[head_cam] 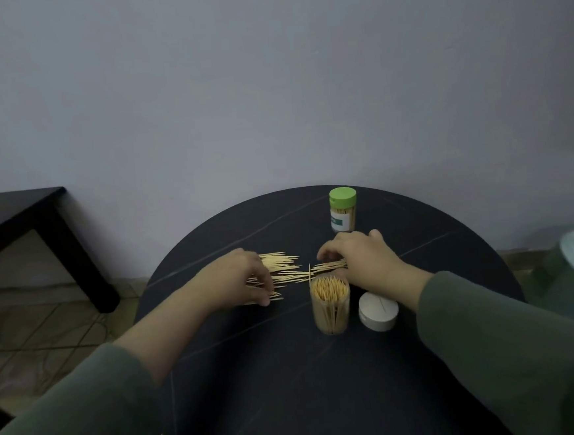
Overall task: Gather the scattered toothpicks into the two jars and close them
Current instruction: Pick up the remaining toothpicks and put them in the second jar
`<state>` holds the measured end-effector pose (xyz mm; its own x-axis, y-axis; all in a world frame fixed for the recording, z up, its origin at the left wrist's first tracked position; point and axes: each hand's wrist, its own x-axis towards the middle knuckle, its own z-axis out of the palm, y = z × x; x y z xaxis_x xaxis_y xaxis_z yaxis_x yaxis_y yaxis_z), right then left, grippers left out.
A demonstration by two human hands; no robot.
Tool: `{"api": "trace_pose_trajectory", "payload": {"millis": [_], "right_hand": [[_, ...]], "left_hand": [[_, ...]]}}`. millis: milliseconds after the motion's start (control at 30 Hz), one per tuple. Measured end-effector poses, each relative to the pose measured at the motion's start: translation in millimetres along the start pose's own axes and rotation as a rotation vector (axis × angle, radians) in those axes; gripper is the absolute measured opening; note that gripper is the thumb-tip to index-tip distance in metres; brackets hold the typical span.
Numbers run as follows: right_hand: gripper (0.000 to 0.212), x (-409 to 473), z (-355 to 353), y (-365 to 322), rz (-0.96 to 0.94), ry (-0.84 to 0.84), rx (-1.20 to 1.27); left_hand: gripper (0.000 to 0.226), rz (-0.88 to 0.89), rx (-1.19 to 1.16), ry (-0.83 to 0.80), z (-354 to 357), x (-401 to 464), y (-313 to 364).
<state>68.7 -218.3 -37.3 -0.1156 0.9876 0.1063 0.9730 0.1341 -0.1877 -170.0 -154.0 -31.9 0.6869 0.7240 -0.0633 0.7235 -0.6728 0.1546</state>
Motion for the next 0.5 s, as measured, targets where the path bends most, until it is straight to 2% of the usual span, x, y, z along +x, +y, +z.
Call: {"api": "trace_pose_trajectory", "payload": {"millis": [133,267,400,500], "right_hand": [[0.069,8.1,4.1,5.8,0.163,-0.056,-0.106],[0.085,10.7,5.5,10.0,0.255,-0.102,-0.166],[0.088,10.6,6.7,10.6,0.285,-0.116,-0.185],[0.074,9.9,5.2,10.0,0.252,-0.106,-0.174]], "left_hand": [[0.05,-0.089,-0.09,0.09,10.4,1.7,-5.7],[0.075,-0.122,-0.013,0.113,15.8,10.6,-3.1],[0.08,-0.17,0.028,0.047,15.6,25.1,3.8],[0.081,-0.209,0.011,0.009,15.0,34.1,3.6]]}}
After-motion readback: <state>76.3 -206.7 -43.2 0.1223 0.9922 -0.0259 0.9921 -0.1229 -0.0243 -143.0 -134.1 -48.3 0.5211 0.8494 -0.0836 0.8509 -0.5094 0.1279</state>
